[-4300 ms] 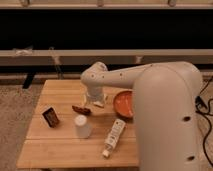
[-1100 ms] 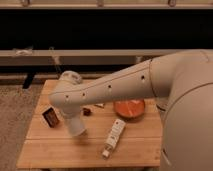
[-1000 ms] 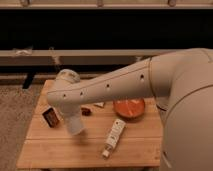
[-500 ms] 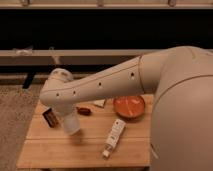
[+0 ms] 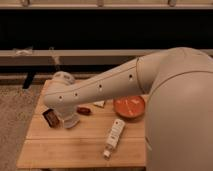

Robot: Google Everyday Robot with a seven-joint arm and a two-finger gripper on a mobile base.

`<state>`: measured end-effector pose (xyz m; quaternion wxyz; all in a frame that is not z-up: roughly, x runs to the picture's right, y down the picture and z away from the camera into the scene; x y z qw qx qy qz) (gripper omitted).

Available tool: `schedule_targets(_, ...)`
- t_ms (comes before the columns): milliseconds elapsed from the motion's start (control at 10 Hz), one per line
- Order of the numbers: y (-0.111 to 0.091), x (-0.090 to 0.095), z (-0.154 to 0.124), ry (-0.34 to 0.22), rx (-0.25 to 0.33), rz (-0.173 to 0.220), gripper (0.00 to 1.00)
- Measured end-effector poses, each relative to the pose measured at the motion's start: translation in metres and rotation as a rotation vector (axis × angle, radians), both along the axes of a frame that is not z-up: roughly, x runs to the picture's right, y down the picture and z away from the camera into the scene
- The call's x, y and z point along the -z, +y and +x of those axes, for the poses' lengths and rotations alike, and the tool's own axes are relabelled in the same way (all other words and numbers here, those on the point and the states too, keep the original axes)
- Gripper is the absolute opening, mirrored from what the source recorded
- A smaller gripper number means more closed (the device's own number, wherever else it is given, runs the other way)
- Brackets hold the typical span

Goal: Place the ceramic cup over the eraser

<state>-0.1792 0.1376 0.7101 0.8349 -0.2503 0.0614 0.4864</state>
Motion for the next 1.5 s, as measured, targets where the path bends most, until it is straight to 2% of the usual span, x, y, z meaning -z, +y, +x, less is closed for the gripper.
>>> schedule_targets(200, 0.011, -0.024, 0.007, 0.012, -0.027, 0.01, 0.0)
schedule_targets(300, 0.015, -0.032, 0.01, 0.011, -0.045, 0.018, 0.05)
schedule_targets(400, 0.013, -0.039, 0.018, 0.015, -0.064, 0.026, 0.14)
schedule_targets(800, 0.006, -0.045, 0.027, 0.006, -0.122, 0.036, 0.56)
schedule_targets(900, 0.006, -0.047, 0.026, 0.015, -0.117, 0.047, 0.64)
schedule_targets(1000, 0.005, -0.05, 0.023, 0.055, -0.088, 0.073, 0.76)
schedule_targets(1100, 0.004, -0.052, 0.021, 0.074, -0.07, 0.082, 0.8)
schedule_targets(1300, 0.0, -0.056, 0.027, 0.095, -0.054, 0.085, 0.8)
schedule_targets(1500, -0.007, -0.054, 0.019, 0.077, -0.006, 0.081, 0.8)
